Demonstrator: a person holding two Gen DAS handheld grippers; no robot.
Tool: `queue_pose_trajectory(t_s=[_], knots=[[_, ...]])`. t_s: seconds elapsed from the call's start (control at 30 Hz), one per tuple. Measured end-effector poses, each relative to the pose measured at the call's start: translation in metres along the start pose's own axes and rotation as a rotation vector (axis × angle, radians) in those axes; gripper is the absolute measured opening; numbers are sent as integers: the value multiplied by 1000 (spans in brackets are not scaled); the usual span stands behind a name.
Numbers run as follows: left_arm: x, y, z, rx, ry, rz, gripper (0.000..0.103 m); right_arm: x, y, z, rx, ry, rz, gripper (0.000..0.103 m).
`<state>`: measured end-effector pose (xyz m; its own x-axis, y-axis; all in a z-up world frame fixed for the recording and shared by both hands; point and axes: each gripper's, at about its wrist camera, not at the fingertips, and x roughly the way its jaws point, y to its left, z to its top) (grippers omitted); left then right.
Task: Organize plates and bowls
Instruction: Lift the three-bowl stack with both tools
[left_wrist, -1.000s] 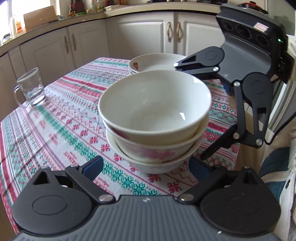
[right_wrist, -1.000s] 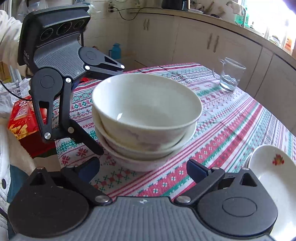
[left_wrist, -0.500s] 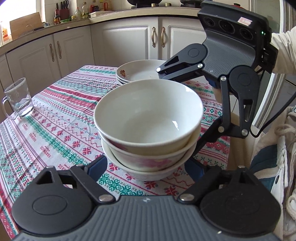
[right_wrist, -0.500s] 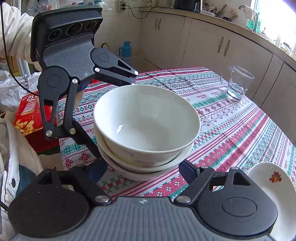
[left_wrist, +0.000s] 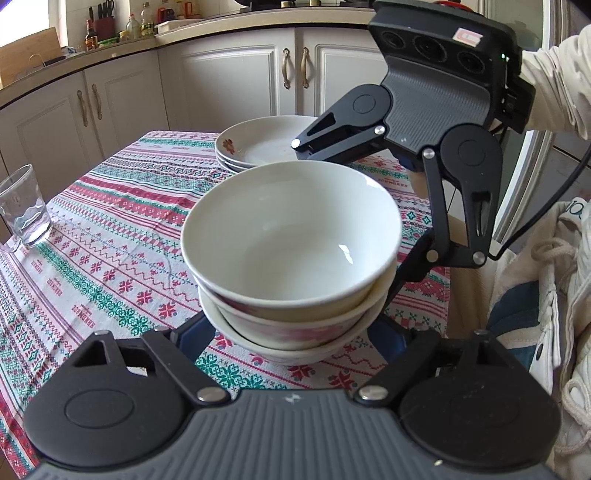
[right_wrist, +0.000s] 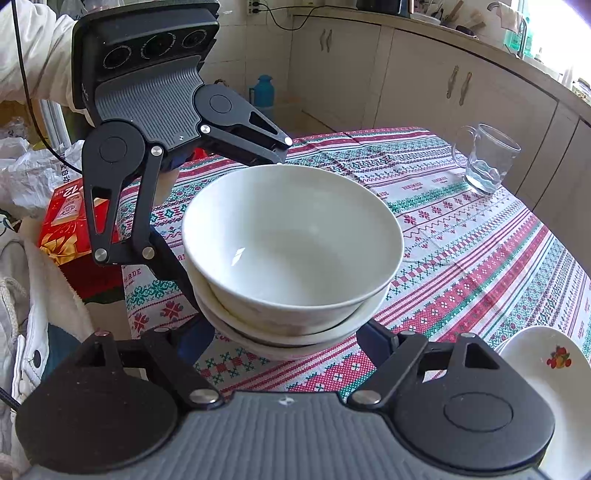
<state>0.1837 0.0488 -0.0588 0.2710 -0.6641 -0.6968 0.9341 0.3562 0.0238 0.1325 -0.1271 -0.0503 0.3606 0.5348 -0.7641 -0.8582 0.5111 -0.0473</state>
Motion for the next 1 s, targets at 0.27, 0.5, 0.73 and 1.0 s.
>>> queue_pose_trajectory(t_s=[0.27, 0.5, 0.73, 1.0], knots=[[0, 3, 1, 12, 7, -27, 89, 3, -4, 4, -7, 25, 32, 88], [2, 5, 2, 9, 14, -40, 89, 5, -8, 7, -6, 44, 46, 88], [3, 6, 2, 5, 15, -46, 89, 7, -9, 9, 2, 57, 57, 89], [4, 7, 2, -2, 13, -48, 89, 9, -13, 9, 21, 50, 71, 90]])
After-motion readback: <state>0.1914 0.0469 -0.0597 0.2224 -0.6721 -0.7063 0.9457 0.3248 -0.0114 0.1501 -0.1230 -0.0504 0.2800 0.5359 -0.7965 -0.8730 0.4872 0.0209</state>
